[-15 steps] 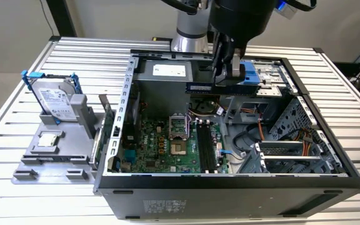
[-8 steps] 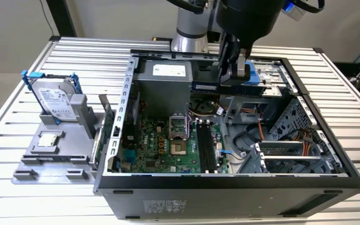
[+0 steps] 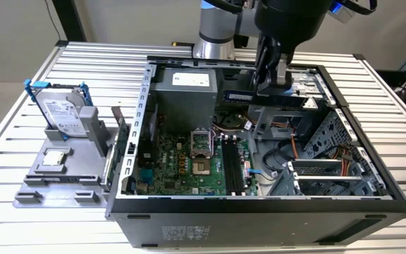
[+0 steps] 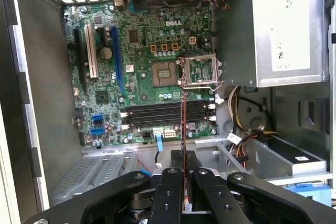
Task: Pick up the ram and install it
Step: 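Pick up the ram and move it above insertion slot, then insert the ram into the slot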
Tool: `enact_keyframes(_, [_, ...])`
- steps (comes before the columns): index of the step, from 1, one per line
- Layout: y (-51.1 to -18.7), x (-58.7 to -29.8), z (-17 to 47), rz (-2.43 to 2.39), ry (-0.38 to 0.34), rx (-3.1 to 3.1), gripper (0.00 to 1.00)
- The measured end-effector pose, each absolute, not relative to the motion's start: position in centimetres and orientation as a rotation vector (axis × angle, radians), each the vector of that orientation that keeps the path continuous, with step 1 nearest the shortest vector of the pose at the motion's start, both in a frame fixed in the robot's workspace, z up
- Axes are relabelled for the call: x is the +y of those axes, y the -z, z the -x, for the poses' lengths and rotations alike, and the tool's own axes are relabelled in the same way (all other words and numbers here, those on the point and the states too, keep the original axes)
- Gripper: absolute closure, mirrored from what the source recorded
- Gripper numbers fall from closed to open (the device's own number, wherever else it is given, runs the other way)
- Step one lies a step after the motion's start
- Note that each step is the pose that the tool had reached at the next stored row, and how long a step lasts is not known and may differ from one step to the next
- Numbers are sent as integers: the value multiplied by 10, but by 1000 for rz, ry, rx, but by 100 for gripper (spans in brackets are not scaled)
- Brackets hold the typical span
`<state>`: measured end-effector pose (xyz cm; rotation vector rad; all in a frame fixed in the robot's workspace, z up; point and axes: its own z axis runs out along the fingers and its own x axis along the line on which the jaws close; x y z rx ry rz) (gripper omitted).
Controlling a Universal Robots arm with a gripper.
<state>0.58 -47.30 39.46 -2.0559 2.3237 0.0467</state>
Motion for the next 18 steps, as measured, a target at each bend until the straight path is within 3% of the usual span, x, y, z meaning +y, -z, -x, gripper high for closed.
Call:
enact_keyframes(11, [-394, -470, -10, 2038, -46, 2339, 100])
enact_keyframes(18, [-394, -448, -10, 2038, -46, 2339, 100])
